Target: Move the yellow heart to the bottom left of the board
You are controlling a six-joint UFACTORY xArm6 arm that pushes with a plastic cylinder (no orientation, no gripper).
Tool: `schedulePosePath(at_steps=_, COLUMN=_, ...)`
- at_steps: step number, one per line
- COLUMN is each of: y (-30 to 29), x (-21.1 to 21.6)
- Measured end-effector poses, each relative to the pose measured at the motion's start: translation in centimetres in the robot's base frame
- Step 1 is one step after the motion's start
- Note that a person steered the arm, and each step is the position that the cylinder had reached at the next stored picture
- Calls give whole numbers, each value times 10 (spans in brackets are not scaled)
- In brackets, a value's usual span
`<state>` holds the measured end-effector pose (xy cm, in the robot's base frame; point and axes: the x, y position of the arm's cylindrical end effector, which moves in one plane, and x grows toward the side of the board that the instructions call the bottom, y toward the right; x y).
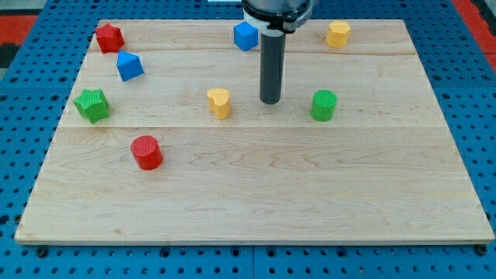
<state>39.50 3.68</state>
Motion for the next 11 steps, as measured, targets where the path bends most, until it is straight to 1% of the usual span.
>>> schedulePosePath(at_steps=1, y=74, x=6)
schedulePosePath(at_steps=2, y=53, x=-23)
schedulePosePath(at_steps=3, y=53, x=-31)
schedulePosePath(at_steps=5, y=66, x=-31)
schedulePosePath(at_steps=6, y=60, x=-31)
schedulePosePath(at_steps=7, y=46, x=-32)
schedulePosePath(at_steps=8, y=4, x=-48)
schedulePosePath(at_steps=10, y=-85, x=-16)
schedulePosePath(at_steps=11, y=-134, x=19)
